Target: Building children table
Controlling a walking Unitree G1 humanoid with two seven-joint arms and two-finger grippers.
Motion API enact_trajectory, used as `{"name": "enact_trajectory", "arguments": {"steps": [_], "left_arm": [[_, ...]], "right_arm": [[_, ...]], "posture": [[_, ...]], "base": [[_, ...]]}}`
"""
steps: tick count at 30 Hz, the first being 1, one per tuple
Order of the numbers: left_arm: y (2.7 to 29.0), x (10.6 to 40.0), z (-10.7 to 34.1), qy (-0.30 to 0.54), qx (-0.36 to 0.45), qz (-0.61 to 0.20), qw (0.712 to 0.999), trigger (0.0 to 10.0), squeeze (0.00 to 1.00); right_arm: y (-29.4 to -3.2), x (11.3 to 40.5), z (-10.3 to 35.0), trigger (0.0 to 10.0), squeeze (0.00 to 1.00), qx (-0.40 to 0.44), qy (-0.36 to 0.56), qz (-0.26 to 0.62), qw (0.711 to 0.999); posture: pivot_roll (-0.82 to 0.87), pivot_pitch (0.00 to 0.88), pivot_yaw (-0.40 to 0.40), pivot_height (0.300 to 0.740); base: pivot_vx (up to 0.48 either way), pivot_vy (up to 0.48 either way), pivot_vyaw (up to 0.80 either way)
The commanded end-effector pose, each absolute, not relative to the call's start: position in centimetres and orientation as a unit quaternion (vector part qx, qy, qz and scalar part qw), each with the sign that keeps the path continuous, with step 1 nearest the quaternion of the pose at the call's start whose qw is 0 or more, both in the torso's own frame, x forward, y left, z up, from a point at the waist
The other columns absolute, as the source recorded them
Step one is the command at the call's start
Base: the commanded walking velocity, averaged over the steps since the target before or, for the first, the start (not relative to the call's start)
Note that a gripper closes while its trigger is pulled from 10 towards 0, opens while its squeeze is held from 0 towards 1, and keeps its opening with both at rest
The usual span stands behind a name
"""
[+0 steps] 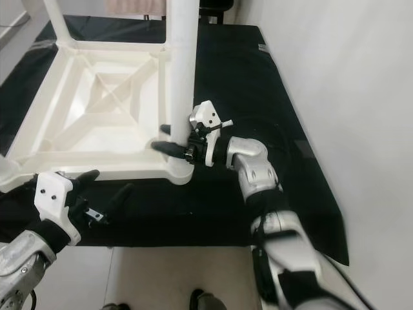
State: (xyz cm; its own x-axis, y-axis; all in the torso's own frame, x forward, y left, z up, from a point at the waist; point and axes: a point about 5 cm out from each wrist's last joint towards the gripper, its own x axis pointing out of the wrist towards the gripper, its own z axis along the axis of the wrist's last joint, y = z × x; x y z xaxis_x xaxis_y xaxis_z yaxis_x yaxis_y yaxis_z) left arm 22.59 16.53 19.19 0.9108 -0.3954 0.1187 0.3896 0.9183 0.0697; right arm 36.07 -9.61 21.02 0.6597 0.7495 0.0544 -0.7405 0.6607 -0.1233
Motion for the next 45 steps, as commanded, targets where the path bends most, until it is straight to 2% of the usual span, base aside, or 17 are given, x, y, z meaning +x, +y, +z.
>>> {"name": "enact_trajectory", "arguments": {"steps": [1,4,5,12,13,15,17,18,24,25,26,27,34,41,42,43,45], "left_arm": [[16.7,22.5,19.2,-0.060,0.018,-0.206,0.977,10.0,0.00],[16.9,22.6,19.3,-0.059,0.019,-0.208,0.976,10.0,0.00],[17.0,23.0,19.2,-0.055,0.021,-0.213,0.975,10.0,0.00],[17.0,23.1,19.2,-0.053,0.024,-0.212,0.976,10.0,0.00],[17.1,23.1,19.1,-0.054,0.025,-0.208,0.976,10.0,0.00],[17.1,23.1,19.1,-0.055,0.026,-0.204,0.977,10.0,0.00],[17.1,23.2,19.1,-0.056,0.026,-0.202,0.977,10.0,0.00],[17.1,23.2,19.1,-0.056,0.026,-0.202,0.977,10.0,0.00],[17.0,23.2,19.1,-0.053,0.022,-0.211,0.976,10.0,0.00],[16.9,23.1,19.1,-0.053,0.020,-0.211,0.976,10.0,0.00],[16.9,23.1,19.1,-0.053,0.020,-0.211,0.976,10.0,0.00],[16.9,23.1,19.1,-0.053,0.020,-0.212,0.976,10.0,0.00],[16.6,22.7,19.0,-0.049,0.012,-0.219,0.974,10.0,0.00],[16.4,22.4,19.0,-0.047,0.008,-0.224,0.973,10.0,0.00],[16.3,22.3,19.0,-0.047,0.007,-0.225,0.973,10.0,0.00],[16.3,22.2,19.1,-0.046,0.005,-0.227,0.973,10.0,0.00],[16.2,22.0,19.1,-0.046,0.002,-0.230,0.972,10.0,0.00]], "right_arm": [[-9.9,34.6,16.2,0.0,0.00,-0.029,0.062,0.286,0.956],[-8.6,33.0,15.2,0.0,0.00,-0.024,0.069,0.265,0.961],[-6.1,31.6,14.9,0.0,0.00,-0.081,0.038,0.279,0.956],[-5.6,32.2,14.5,0.0,0.00,-0.082,0.045,0.275,0.957],[-5.8,32.2,14.5,9.3,0.00,-0.080,0.050,0.266,0.959],[-5.9,32.2,14.6,10.0,0.00,-0.071,0.052,0.270,0.959],[-5.8,32.0,14.9,10.0,0.00,-0.057,0.054,0.273,0.959],[-5.6,31.9,15.4,10.0,1.00,-0.035,0.050,0.287,0.956],[-5.5,32.3,19.1,10.0,1.00,0.011,-0.015,0.374,0.927],[-6.6,33.6,20.9,10.0,0.60,-0.014,-0.045,0.439,0.897],[-6.6,33.6,20.9,10.0,0.60,-0.014,-0.045,0.439,0.897],[-7.1,34.0,21.6,10.0,0.00,-0.029,-0.056,0.462,0.884],[-7.9,36.0,23.8,10.0,0.00,-0.108,-0.051,0.595,0.795],[-7.2,36.4,24.8,10.0,0.00,-0.105,-0.045,0.636,0.763],[-7.1,36.6,25.0,3.3,0.00,-0.102,-0.043,0.644,0.757],[-7.1,36.7,25.1,0.0,0.00,-0.093,-0.039,0.656,0.748],[-7.4,37.0,24.9,0.0,0.00,-0.080,-0.031,0.671,0.736]], "posture": [[0.04,0.246,-0.085,0.740],[0.04,0.253,-0.070,0.740],[0.05,0.242,-0.061,0.740],[0.06,0.240,-0.074,0.740],[0.06,0.237,-0.073,0.740],[0.06,0.238,-0.074,0.740],[0.06,0.237,-0.075,0.740],[0.06,0.234,-0.076,0.740],[0.07,0.229,-0.082,0.740],[0.07,0.227,-0.089,0.740],[0.07,0.227,-0.089,0.740],[0.07,0.227,-0.089,0.740],[0.09,0.231,-0.101,0.740],[0.11,0.240,-0.106,0.740],[0.11,0.245,-0.107,0.740],[0.11,0.249,-0.108,0.740],[0.12,0.252,-0.108,0.740]], "base": [[0.000,0.000,0.00],[0.000,0.000,0.00],[0.000,0.000,0.00],[0.000,0.000,0.00],[0.000,0.000,0.00],[0.000,0.000,0.00],[0.000,0.000,0.00],[0.000,0.000,0.00],[0.000,0.000,0.00],[0.000,0.000,0.00],[0.000,0.000,0.00],[0.000,0.000,0.00],[0.000,0.000,0.00],[0.000,0.000,0.00],[0.000,0.000,0.00],[0.000,0.000,0.00],[0.000,0.000,0.00]]}}
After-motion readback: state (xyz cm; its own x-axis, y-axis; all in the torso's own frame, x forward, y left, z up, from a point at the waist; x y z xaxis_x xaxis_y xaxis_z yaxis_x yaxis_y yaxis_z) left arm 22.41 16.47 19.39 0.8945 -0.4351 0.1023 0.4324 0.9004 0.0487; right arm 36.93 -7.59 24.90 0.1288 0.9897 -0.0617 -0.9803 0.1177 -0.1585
